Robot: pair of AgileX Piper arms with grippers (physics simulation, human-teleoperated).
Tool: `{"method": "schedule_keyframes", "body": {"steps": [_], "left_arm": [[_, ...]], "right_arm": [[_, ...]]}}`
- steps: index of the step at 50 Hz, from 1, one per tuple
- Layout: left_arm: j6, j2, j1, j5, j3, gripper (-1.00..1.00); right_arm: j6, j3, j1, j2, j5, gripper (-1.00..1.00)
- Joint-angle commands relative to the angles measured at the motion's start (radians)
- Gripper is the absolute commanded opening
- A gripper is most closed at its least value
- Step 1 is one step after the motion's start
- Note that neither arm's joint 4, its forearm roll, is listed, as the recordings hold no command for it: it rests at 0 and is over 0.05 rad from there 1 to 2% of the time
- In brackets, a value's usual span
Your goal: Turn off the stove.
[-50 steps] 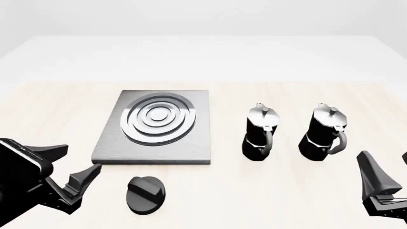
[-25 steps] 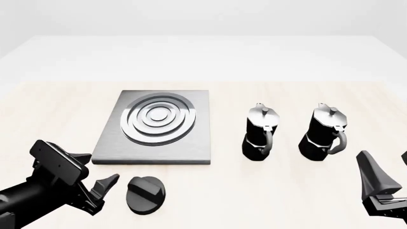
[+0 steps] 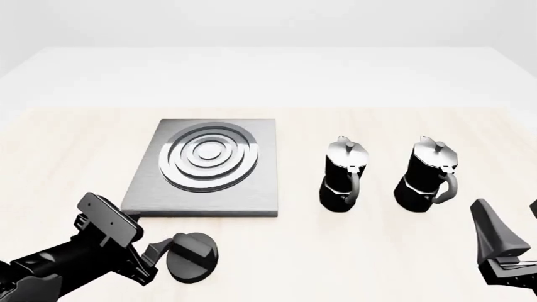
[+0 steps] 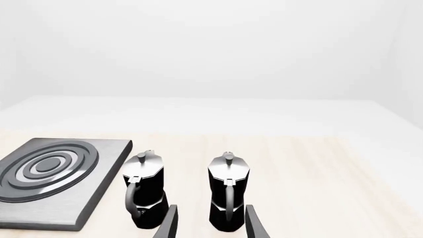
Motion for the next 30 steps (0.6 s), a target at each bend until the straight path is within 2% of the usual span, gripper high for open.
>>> {"method": "schedule_keyframes", "body": {"steps": [1, 22, 30], "left_arm": [[0.008, 0.091, -0.001, -0.079, 0.008, 1.0], [0.055, 0.187, 0.022, -0.139, -0.014, 1.0], [0.077, 0.176, 0.028, -0.109, -0.047, 1.0]], "right_arm": [[0.001, 0.0, 0.0, 0.0, 0.0, 1.0], [0.002, 0.0, -0.003, 0.014, -0.014, 1.0], [0.0, 0.0, -0.001, 0.018, -0.017, 1.0]]}}
